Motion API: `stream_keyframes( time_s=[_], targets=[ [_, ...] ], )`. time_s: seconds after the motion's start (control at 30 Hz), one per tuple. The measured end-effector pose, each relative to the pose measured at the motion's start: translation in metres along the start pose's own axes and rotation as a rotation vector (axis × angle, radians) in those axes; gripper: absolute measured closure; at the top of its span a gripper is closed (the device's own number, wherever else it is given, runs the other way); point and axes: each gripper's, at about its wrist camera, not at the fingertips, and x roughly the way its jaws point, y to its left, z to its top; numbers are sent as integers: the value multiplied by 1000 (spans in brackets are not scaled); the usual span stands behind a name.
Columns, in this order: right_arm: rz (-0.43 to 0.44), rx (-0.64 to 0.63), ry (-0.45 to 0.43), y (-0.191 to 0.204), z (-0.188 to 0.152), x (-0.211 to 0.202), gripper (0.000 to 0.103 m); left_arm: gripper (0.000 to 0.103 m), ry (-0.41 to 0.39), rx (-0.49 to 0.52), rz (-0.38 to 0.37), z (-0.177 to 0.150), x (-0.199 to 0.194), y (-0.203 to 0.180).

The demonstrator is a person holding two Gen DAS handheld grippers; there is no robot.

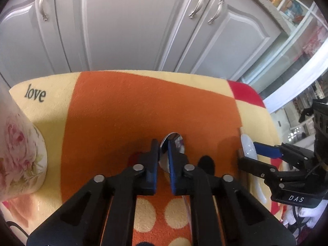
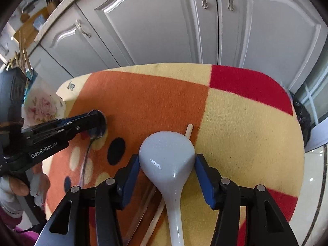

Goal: Organize utensils
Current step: 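Grasp the metal spoon with the left tool while the right tool grasps the white ceramic spoon, then lift both spoons and carry them above the floral cup with both tools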

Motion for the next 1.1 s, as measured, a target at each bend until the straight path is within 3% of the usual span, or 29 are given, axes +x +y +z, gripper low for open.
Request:
stream_keyframes(
  time_s=[0.2, 0.47, 0.6, 0.63, 0.67, 0.73, 0.83, 0.9, 0.93, 0.97, 1.1],
  targets=[
    [51, 14, -47, 2, -7, -33, 50, 101, -14, -28, -53, -4, -22, 3],
    [118, 38, -122, 17, -10, -65, 50, 103, -33, 2, -56, -12, -42, 2],
    [115, 25, -126, 29, -10, -66, 50, 102, -10, -46, -29, -12, -37, 13],
    [114, 21, -125, 31, -11, -67, 50, 98, -1, -62, -38, -10, -33, 17],
    [114, 18, -125, 33, -11, -67, 50, 83, 2, -62, -40, -9, -31, 17],
    [118, 14, -122, 35, -11, -67, 50, 64, 6, -41, -37, -7, -22, 15],
    [116, 7, -109, 36, -12, -64, 50, 64, 28, -25, -32, -4, -7, 10],
    [114, 8, -103, 35, -11, -61, 50, 68, 37, -29, -37, -2, 2, 10],
    [113, 11, -99, 34, -11, -60, 50, 83, 41, -25, -36, -1, 5, 8],
    [115, 13, -97, 34, -10, -58, 50, 92, 41, -12, -31, -1, 9, 7],
    [117, 17, -91, 33, -8, -56, 50, 99, 31, 37, -38, -3, 4, 2]
  ],
)
